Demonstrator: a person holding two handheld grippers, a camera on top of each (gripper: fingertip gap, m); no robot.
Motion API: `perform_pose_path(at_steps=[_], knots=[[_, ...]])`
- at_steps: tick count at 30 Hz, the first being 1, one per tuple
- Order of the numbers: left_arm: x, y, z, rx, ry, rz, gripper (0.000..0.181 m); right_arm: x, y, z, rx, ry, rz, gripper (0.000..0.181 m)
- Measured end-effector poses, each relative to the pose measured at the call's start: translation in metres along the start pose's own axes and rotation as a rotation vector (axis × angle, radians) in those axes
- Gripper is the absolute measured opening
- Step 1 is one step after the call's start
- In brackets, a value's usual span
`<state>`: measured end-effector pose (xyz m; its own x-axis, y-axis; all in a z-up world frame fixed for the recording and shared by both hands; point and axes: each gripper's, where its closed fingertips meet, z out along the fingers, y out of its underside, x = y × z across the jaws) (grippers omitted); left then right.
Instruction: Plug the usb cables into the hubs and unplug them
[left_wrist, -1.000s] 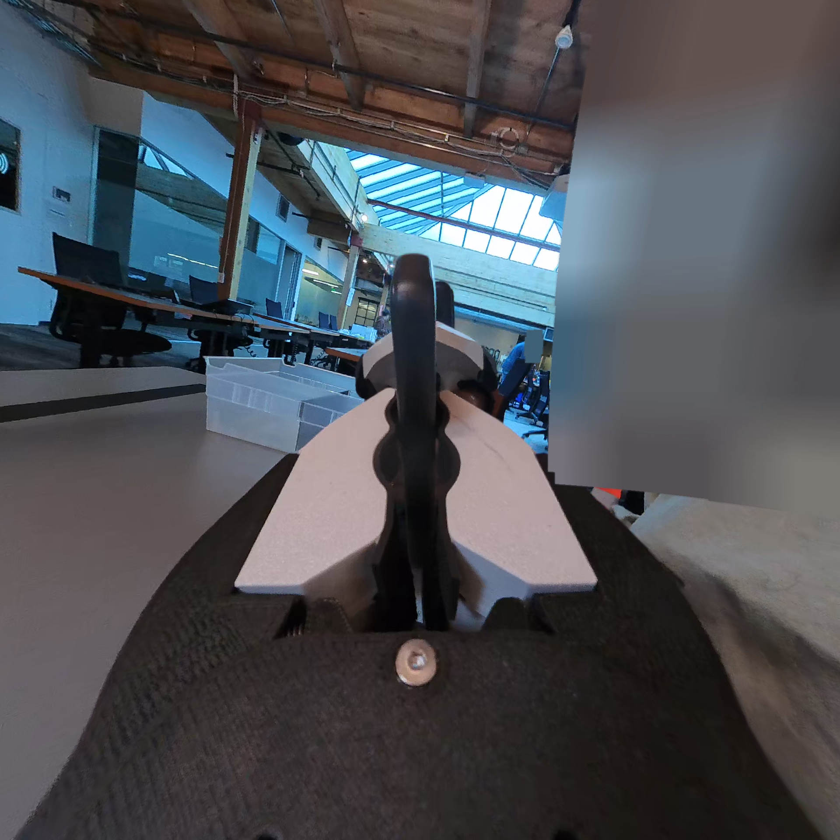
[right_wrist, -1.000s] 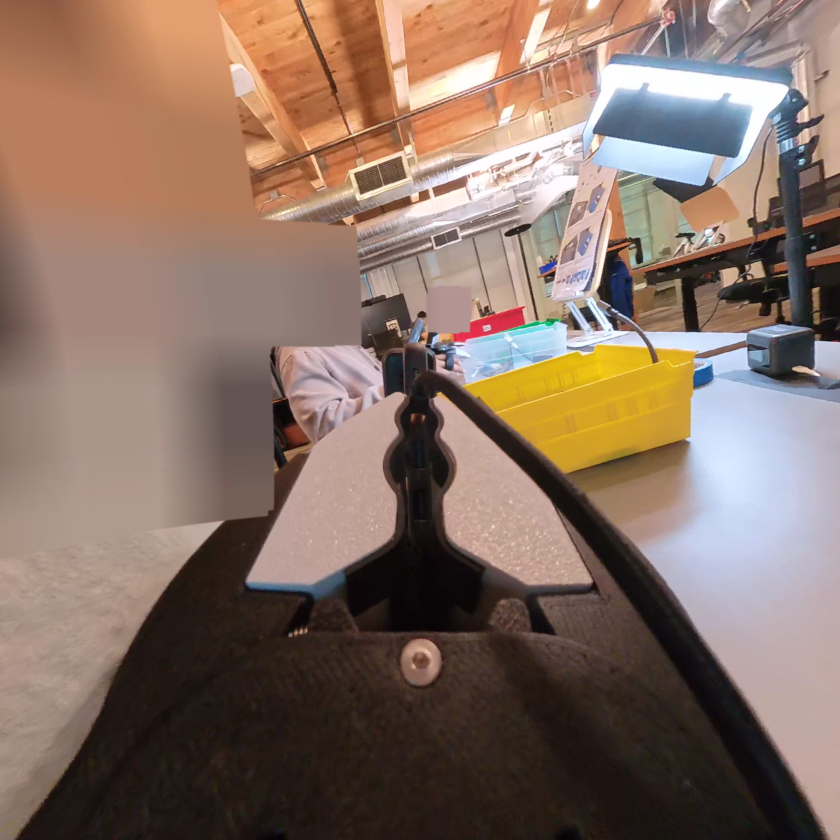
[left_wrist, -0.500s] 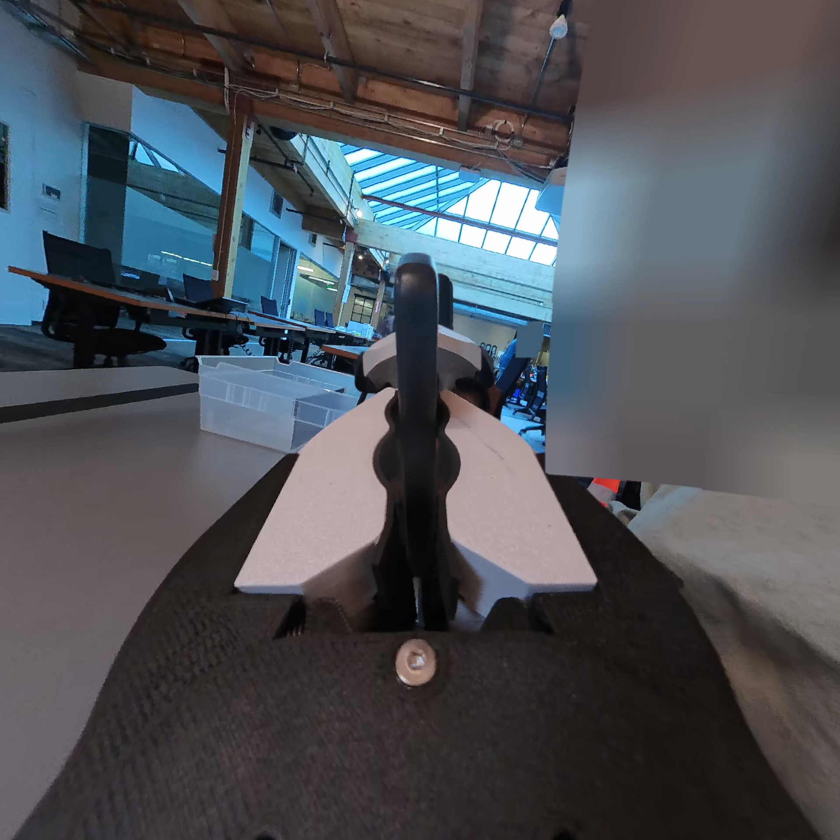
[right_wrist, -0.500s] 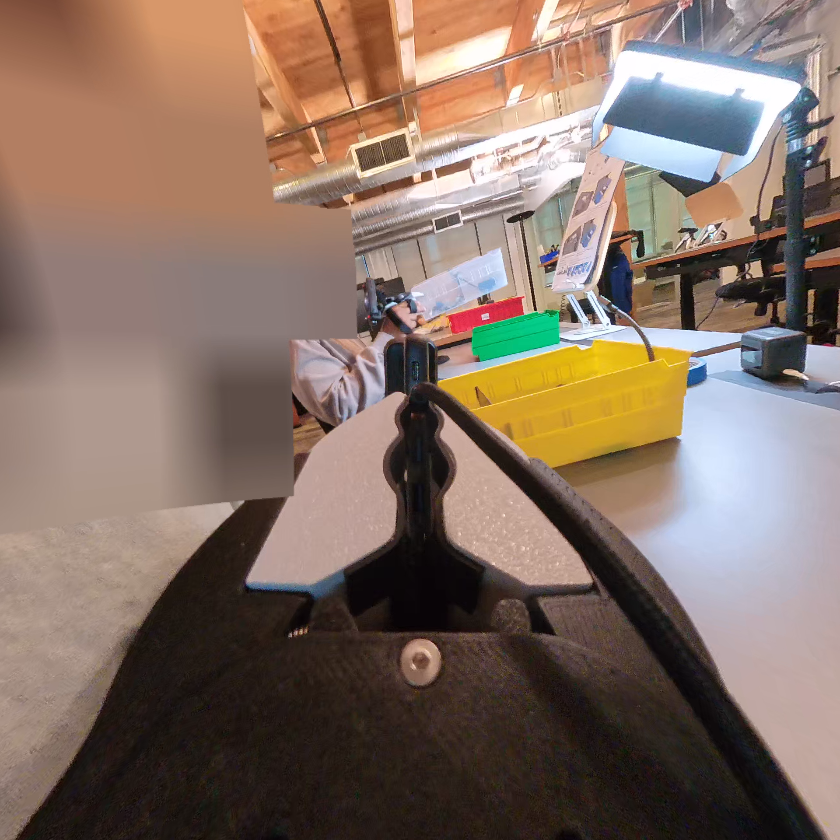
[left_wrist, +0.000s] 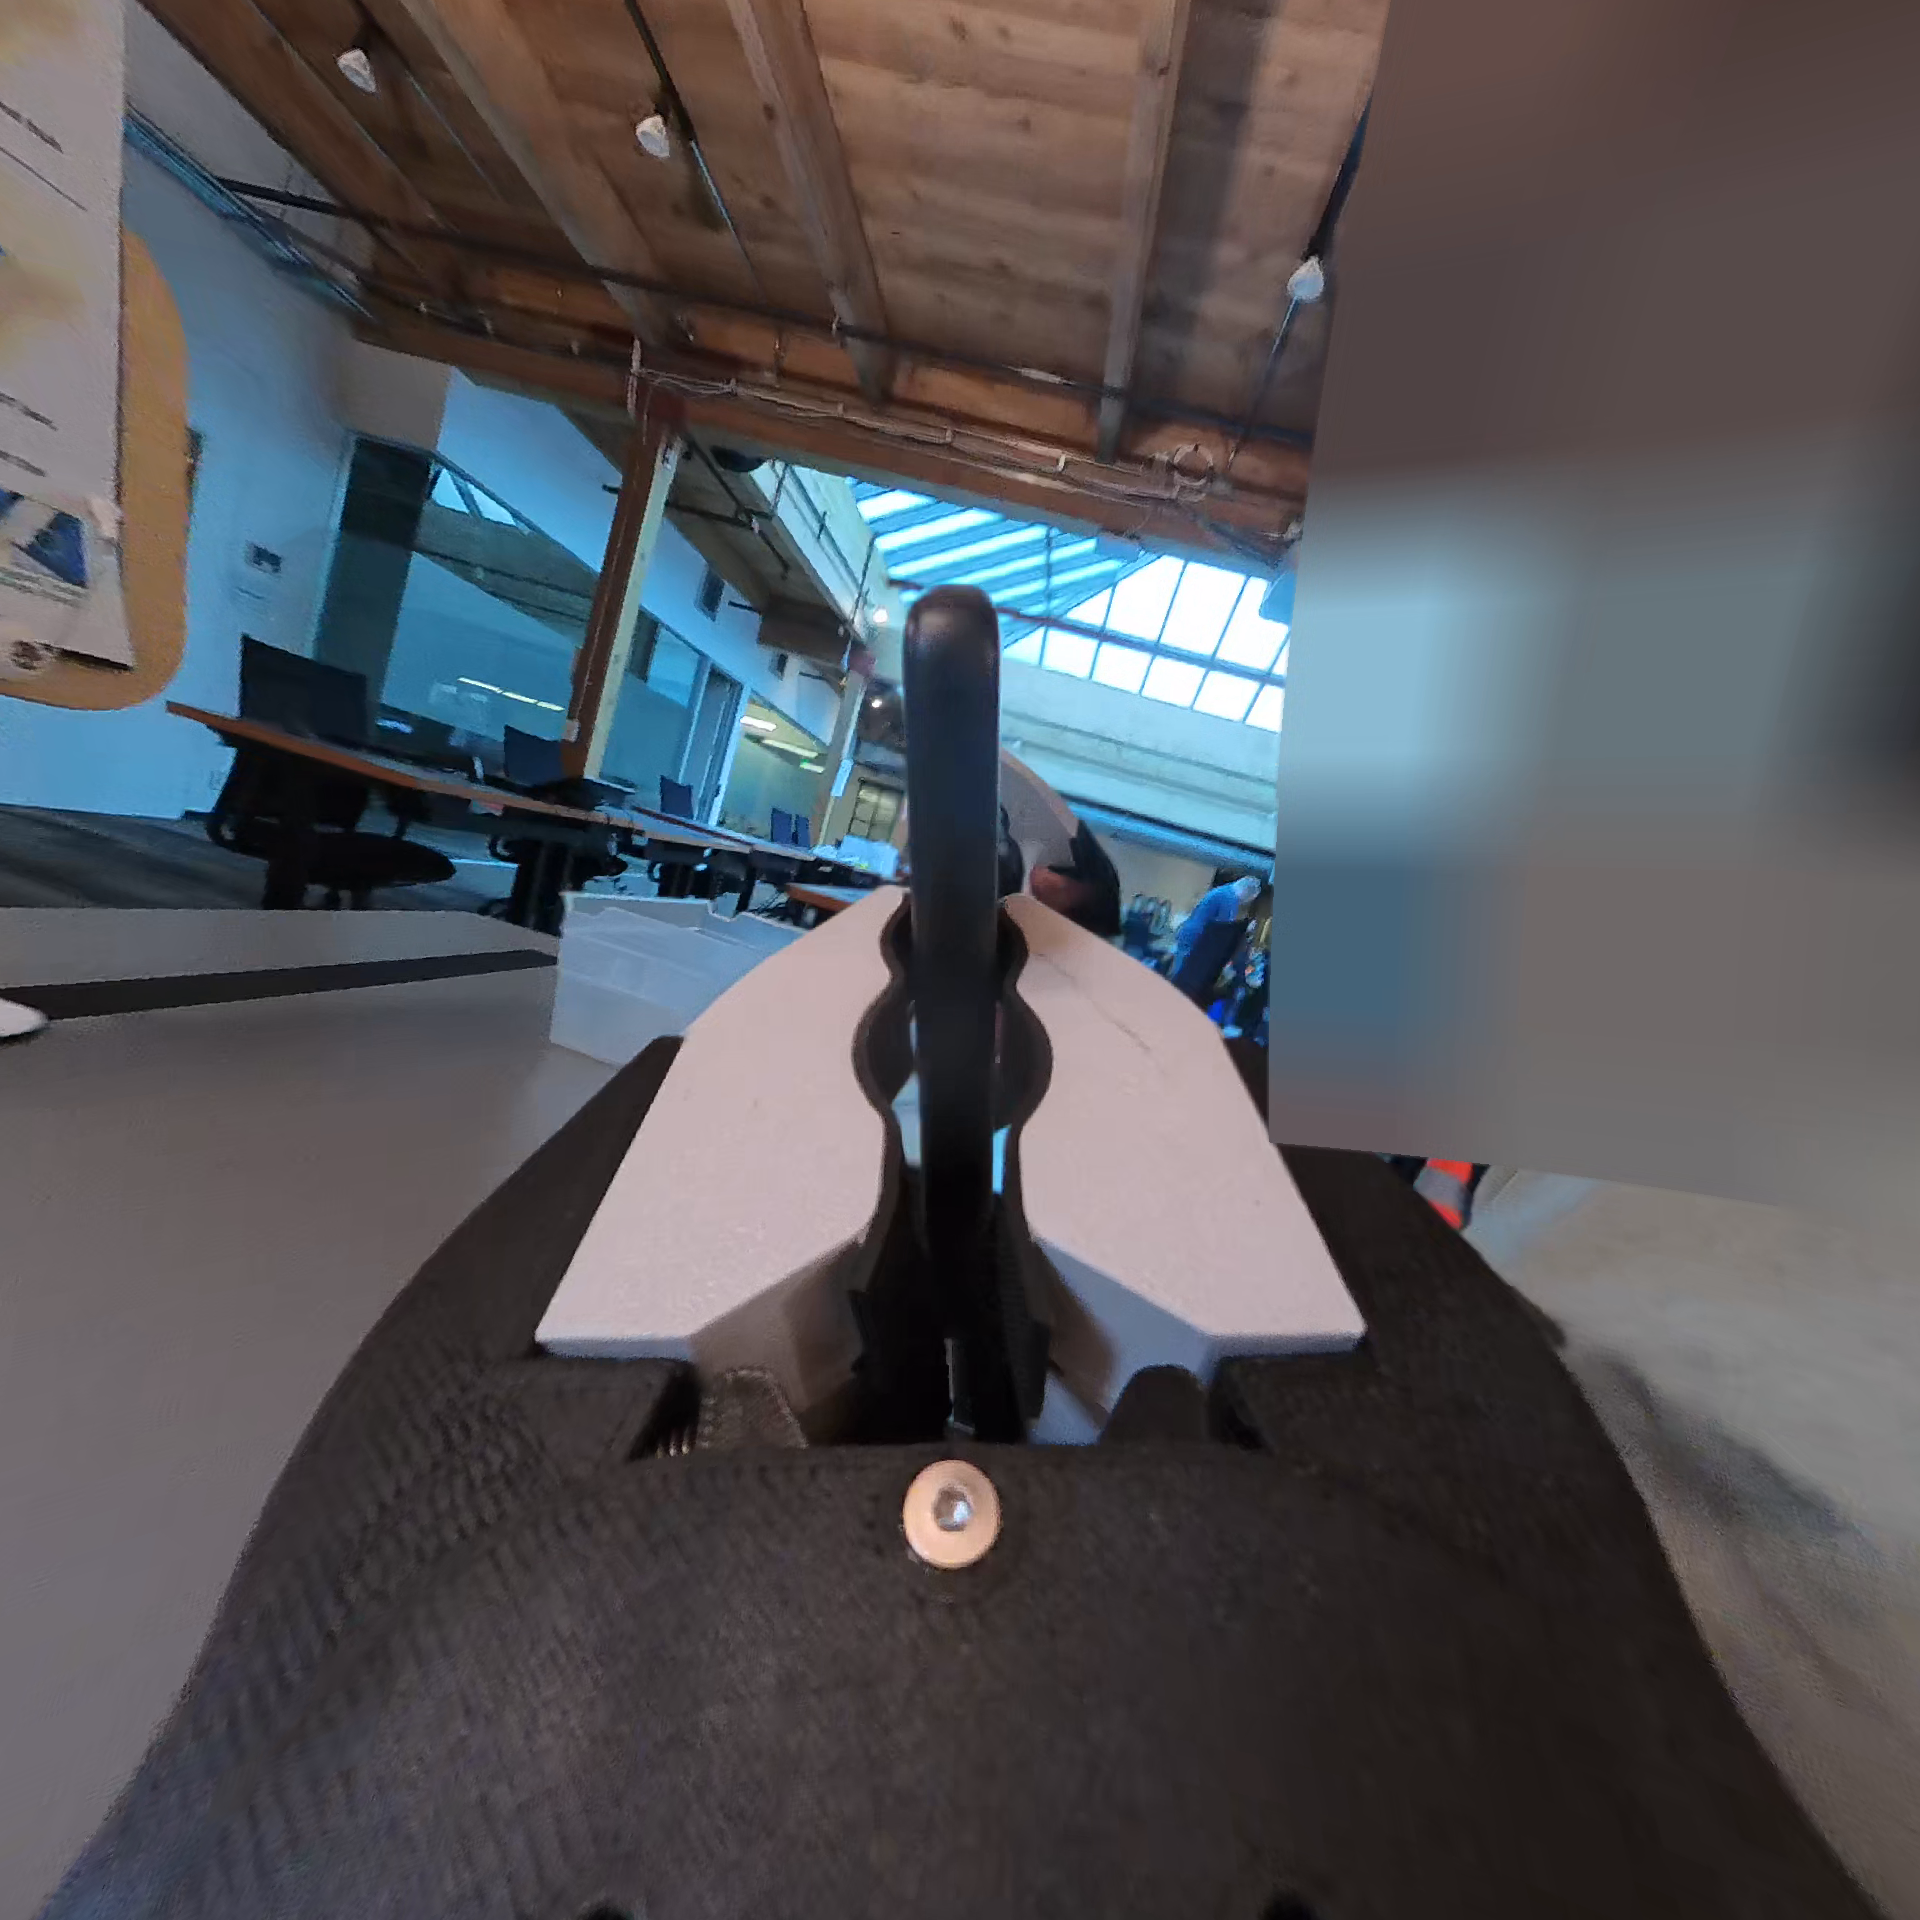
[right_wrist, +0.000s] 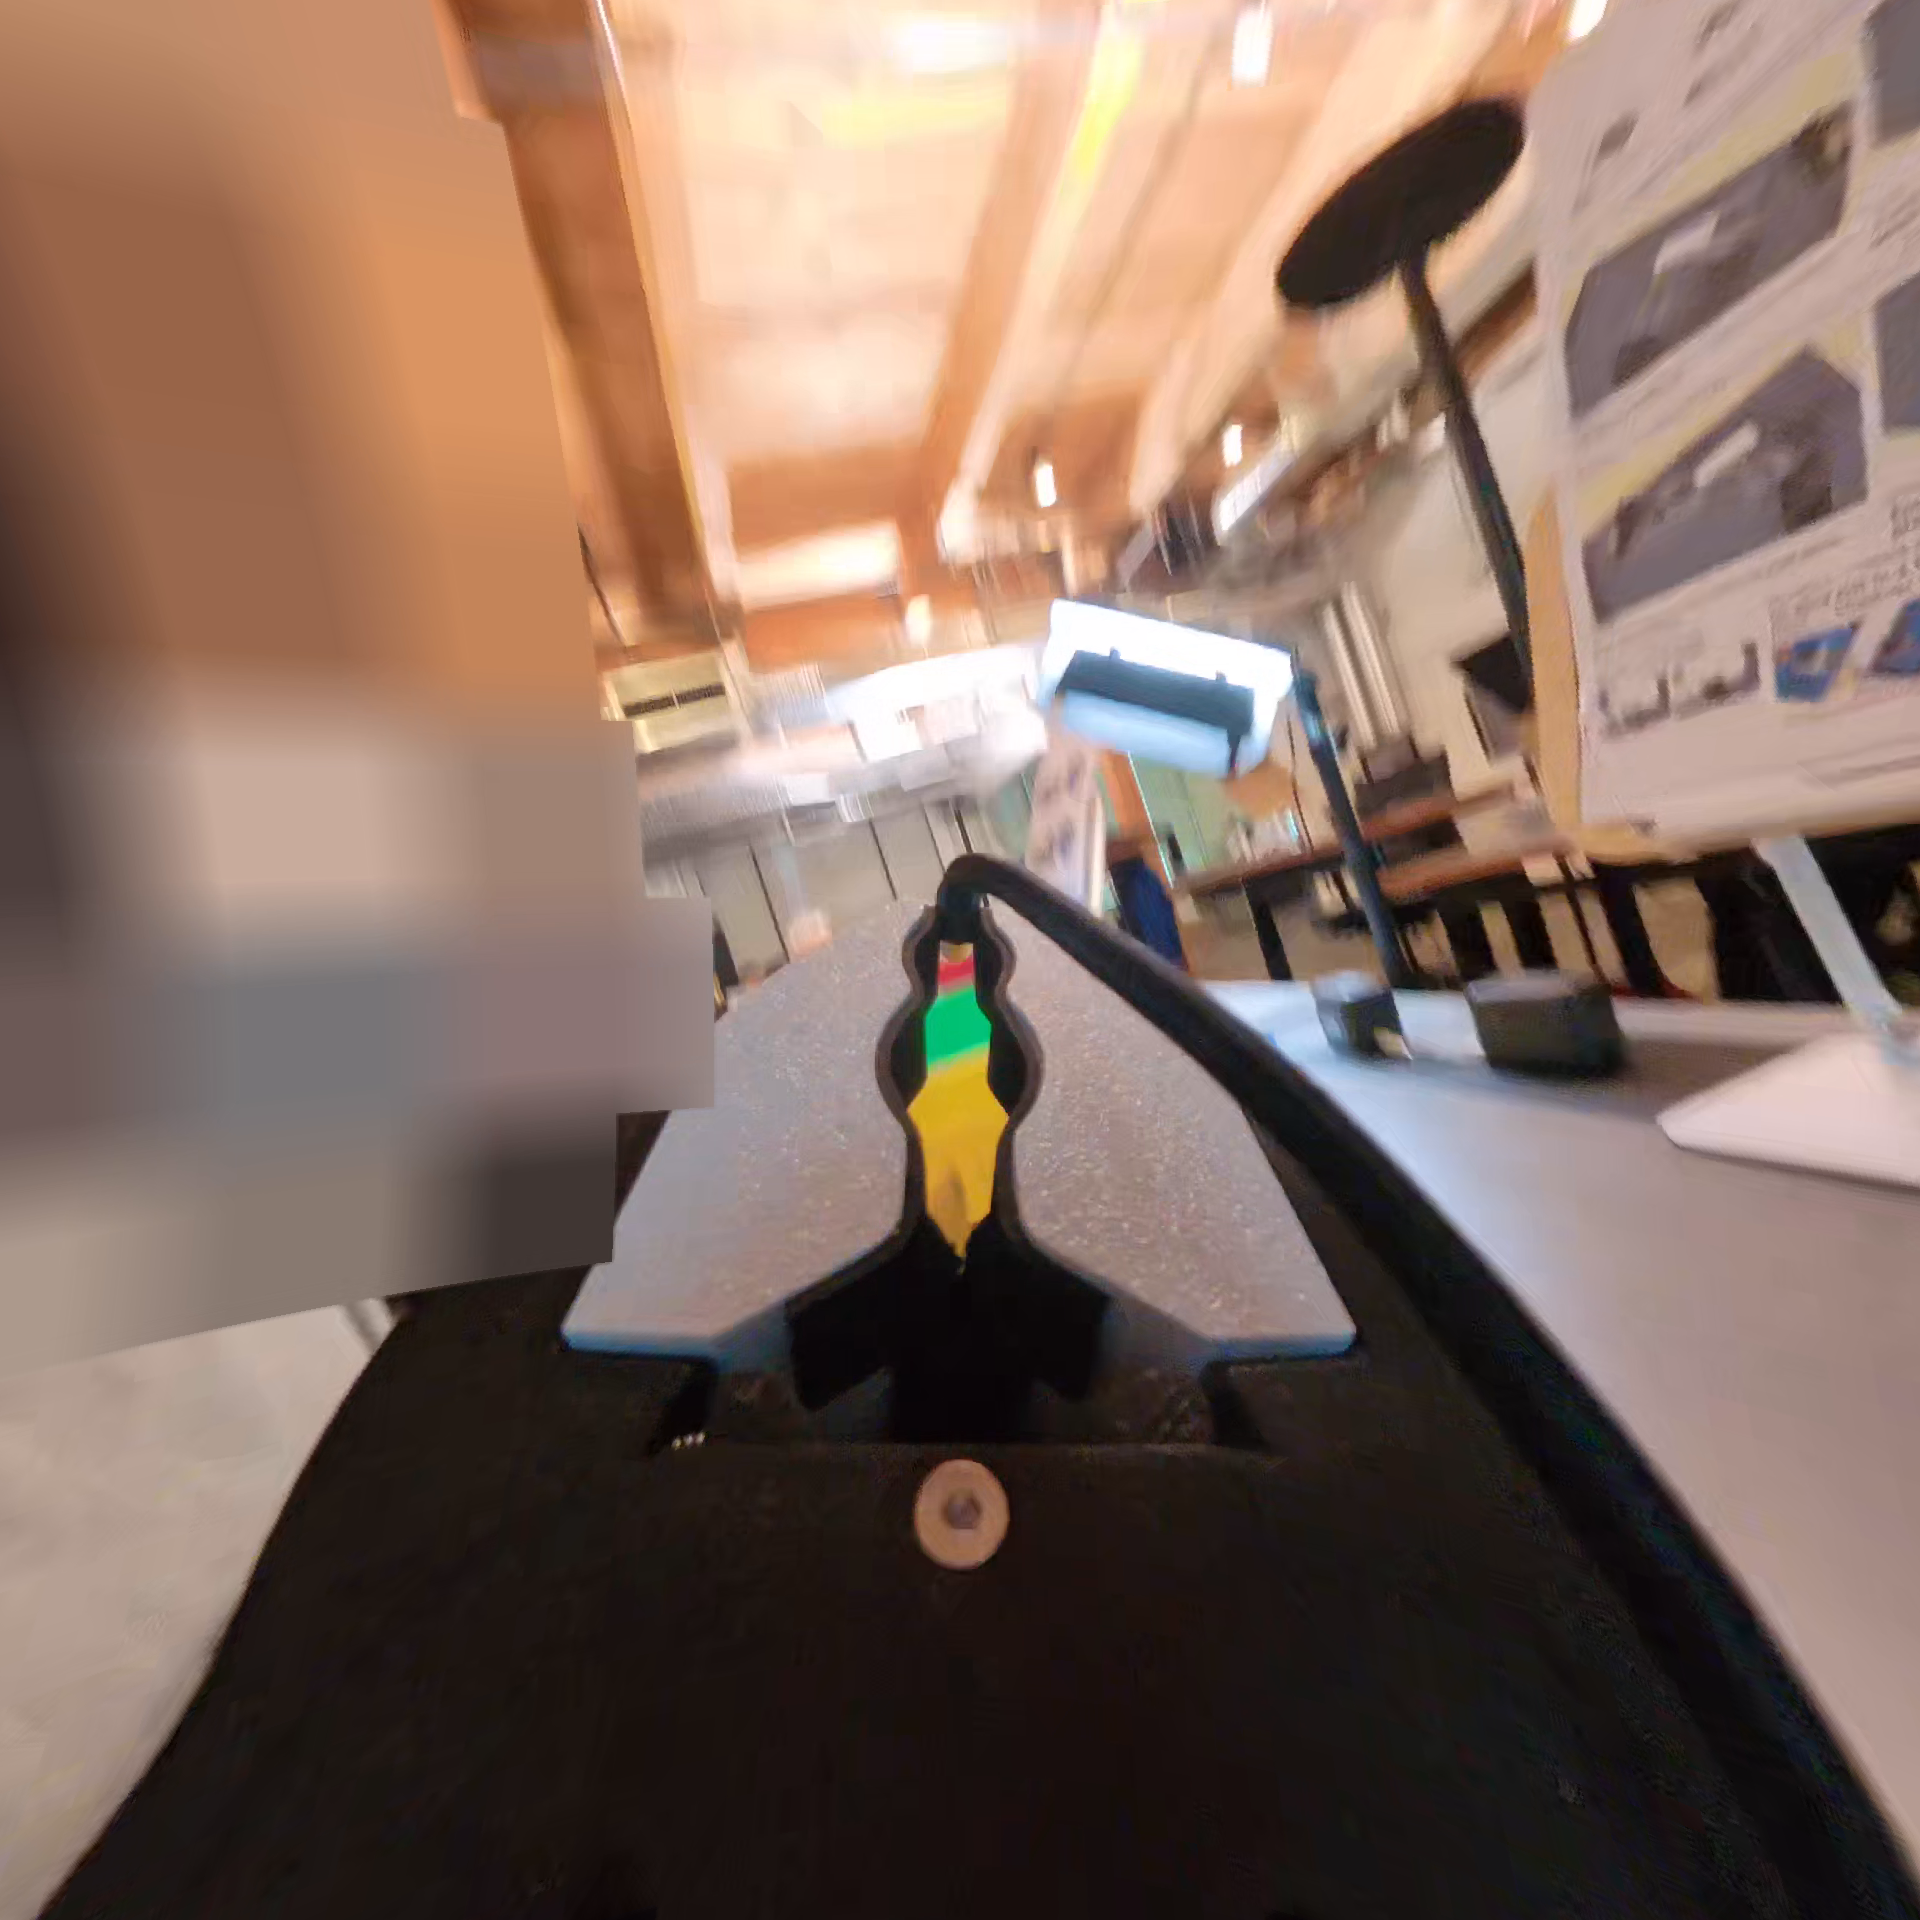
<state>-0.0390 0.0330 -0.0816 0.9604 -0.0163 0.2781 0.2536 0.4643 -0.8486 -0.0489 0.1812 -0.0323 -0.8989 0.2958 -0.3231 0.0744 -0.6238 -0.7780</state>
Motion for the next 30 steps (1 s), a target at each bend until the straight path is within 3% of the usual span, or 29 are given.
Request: perform_pose_path(at_steps=[1, 4, 6, 7, 14, 20, 27, 30], knots=[[-0.001, 0.002, -0.001, -0.021, -0.012, 0.024, 0.012, -0.002, 0.007, -0.004, -0.101, 0.018, -0.037, 0.005], [0.005, 0.009, 0.006, -0.04, 0.021, 0.022, 0.012, -0.022, 0.028, -0.01, -0.327, -0.011, -0.065, 0.005], [0.01, 0.012, 0.009, -0.058, 0.038, 0.056, 0.012, -0.033, 0.034, -0.014, -0.473, -0.028, -0.09, 0.015], [0.01, 0.013, 0.009, -0.069, 0.029, 0.078, 0.012, -0.038, 0.031, -0.016, -0.524, -0.03, -0.12, 0.005], [0.003, 0.01, 0.006, -0.055, -0.008, 0.064, 0.013, -0.057, -0.038, -0.048, -0.809, 0.046, -0.325, 0.005], [0.001, 0.016, 0.008, -0.095, -0.026, 0.083, 0.013, -0.009, -0.083, -0.099, -0.937, 0.259, -0.278, 0.005], [-0.002, 0.017, 0.008, -0.099, -0.044, 0.085, 0.013, 0.084, -0.053, -0.21, -1.269, 0.705, -0.072, 0.006], [-0.004, 0.018, 0.008, -0.105, -0.053, 0.09, 0.013, 0.101, -0.032, -0.238, -1.34, 0.754, 0.031, 0.007]])
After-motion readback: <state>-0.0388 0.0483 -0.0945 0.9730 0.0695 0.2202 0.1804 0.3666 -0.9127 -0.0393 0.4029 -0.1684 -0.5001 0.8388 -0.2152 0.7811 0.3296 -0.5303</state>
